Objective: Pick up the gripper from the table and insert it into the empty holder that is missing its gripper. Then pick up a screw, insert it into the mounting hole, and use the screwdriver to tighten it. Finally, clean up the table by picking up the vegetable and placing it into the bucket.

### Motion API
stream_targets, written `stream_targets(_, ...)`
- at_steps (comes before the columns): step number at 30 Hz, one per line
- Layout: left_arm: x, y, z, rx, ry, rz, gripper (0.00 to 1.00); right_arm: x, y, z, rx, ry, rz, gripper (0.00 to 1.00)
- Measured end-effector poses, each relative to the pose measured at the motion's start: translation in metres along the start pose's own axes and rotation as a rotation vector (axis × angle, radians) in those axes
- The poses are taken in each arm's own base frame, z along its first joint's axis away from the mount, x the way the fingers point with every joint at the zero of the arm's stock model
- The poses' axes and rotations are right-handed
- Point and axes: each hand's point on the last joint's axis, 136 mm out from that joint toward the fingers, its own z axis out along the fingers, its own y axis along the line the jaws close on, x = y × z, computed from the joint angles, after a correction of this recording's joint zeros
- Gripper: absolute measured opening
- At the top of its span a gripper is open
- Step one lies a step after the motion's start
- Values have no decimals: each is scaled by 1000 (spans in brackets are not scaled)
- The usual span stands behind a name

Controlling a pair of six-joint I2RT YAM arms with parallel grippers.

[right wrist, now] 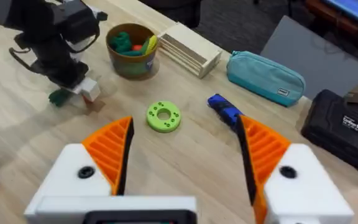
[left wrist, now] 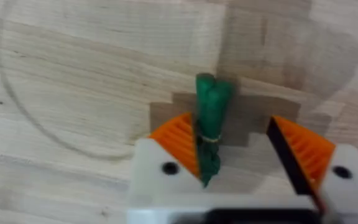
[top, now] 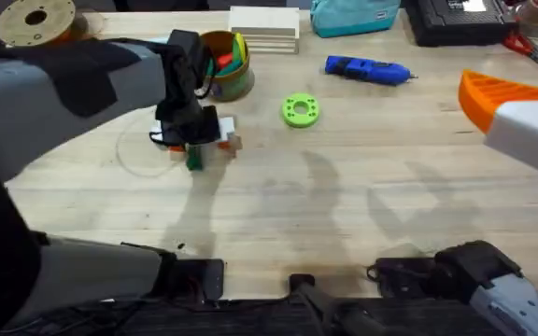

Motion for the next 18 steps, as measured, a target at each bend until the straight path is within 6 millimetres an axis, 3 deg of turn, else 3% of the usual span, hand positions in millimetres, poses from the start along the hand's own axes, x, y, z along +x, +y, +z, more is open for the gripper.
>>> stream_targets(1,-1,0,0,-1,-4,-6,722,0,0,0,0,0,0,894)
stream_targets(5,1,3,0,-13,4,-23,127,0,0,0,0,0,0,893)
stream_targets(6,0,4,-3,-16,8,-23,36,0,0,0,0,0,0,894)
stream_targets(10,10,9,-21,-43,81,-18,23,0,0,0,1,0,0,894)
stream_targets(12,2,7,-37,-40,77,-19,23,0,0,0,1,0,0,894)
stream_targets(18,-79,-22,-120,95,-210,-49,23,0,0,0,1,-1,-1,895)
